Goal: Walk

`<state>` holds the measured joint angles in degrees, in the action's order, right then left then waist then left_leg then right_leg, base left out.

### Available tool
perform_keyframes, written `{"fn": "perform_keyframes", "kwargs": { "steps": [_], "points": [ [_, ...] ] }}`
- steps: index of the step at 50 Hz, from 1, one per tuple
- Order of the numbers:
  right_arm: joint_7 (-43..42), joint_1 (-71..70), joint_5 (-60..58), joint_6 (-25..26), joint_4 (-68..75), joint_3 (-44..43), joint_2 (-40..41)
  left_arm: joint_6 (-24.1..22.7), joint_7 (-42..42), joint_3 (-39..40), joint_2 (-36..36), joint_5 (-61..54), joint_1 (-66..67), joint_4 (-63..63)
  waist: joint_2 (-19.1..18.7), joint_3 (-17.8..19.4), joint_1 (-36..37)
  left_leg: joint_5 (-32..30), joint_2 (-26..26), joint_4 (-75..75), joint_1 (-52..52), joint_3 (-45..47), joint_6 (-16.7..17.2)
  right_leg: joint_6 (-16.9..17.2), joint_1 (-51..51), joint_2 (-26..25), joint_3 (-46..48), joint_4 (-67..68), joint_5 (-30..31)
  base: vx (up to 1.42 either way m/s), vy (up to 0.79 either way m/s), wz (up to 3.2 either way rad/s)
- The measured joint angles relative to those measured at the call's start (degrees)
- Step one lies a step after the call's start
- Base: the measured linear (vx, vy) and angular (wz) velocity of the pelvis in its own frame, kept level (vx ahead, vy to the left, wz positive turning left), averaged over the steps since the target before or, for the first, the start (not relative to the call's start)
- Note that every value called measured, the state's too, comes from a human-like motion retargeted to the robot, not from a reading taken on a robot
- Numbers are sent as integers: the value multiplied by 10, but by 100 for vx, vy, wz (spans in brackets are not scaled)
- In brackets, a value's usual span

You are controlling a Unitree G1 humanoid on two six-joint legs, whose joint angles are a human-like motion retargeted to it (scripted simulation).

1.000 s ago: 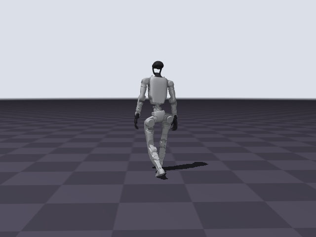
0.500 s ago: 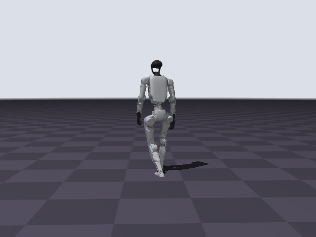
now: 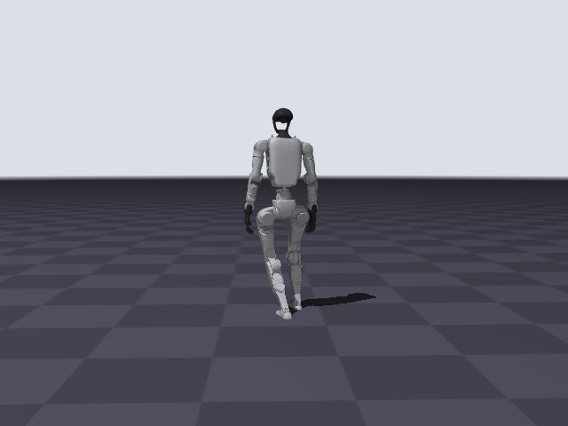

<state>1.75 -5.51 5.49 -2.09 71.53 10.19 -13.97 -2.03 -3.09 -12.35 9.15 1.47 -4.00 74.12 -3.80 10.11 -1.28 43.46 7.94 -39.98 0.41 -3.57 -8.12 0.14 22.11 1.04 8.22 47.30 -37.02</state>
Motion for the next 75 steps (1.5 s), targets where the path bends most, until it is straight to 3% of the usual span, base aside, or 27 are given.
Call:
{"fn": "perform_keyframes", "kwargs": {
  "steps": [13, 40, 58, 75],
  "points": [
    [14, 12, 1, 5, 3, -7, 12, -1, -3, 24, 11, -13, 15, 1, -3, 5, 19, 4, -7, -11, 28, -8, -1, -9, -60, -27, -22, -40, 3, 0, 0, 0],
    [16, 38, 21, 13, 9, -7, 6, -5, 7, 4, 10, -38, -26, -43, 1, 3, 4, 5, -26, -15, 73, -61, 18, -33, -72, -76, -57, -57, -29, 7, -5, 2],
    [-15, 44, 34, 7, 1, -3, 2, -6, 13, 4, 3, -51, -13, -32, -58, 8, -9, 1, -82, -125, 89, -122, 69, -64, -118, -166, -46, -64, -40, 11, -7, -5],
    [-30, 20, 54, 3, 13, -18, -7, -4, 1, 14, -9, -60, -16, 4, -76, -4, -17, 8, -91, -140, 63, -122, 73, -61, -101, -175, -45, -83, -26, 0, 0, -1]
  ]
}}
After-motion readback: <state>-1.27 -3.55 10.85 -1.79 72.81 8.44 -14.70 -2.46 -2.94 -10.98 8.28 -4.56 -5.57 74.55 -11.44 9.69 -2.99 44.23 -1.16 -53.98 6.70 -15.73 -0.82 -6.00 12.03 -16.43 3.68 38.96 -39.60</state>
